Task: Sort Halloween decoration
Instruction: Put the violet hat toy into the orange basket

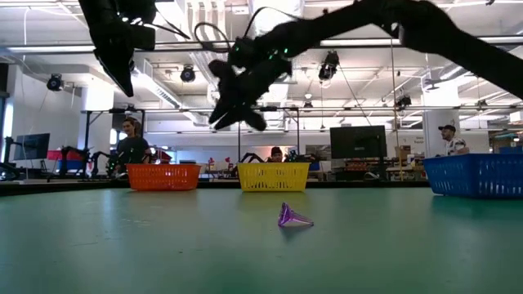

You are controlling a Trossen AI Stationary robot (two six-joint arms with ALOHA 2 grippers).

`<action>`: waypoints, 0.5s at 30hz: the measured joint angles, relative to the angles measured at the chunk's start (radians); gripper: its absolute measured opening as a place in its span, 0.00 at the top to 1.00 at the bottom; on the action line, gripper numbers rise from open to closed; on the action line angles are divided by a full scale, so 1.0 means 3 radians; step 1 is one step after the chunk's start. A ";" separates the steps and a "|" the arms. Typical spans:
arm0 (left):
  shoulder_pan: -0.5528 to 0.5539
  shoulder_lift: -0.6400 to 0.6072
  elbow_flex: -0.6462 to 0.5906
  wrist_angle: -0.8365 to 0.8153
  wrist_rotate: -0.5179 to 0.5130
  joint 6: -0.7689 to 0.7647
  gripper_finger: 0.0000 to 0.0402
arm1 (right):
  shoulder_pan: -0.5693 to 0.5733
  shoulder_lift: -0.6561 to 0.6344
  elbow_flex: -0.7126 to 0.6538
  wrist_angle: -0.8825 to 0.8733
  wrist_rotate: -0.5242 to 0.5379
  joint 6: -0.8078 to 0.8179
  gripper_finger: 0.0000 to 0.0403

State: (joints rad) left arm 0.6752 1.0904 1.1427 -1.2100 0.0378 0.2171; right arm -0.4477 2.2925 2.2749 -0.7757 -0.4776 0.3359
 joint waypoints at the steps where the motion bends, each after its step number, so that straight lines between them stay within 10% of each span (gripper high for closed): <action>1: -0.0001 0.0000 0.0000 -0.0020 0.0001 -0.0008 0.81 | 0.0000 -0.0065 0.0000 -0.0127 0.0022 -0.0117 0.80; 7: 0.0000 0.0000 0.0000 -0.0086 0.0002 -0.0155 0.81 | 0.0031 -0.0445 0.0001 -0.0695 0.0187 -0.0390 0.78; 15: 0.0001 0.0000 0.0000 -0.0085 0.0002 -0.0228 0.81 | 0.0360 -0.0788 0.0001 -0.1807 0.1320 -0.0735 0.69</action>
State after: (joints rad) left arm 0.6754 1.0904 1.1427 -1.2354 0.0383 0.1486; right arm -0.3398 2.0563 2.2753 -1.3179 -0.0816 0.1155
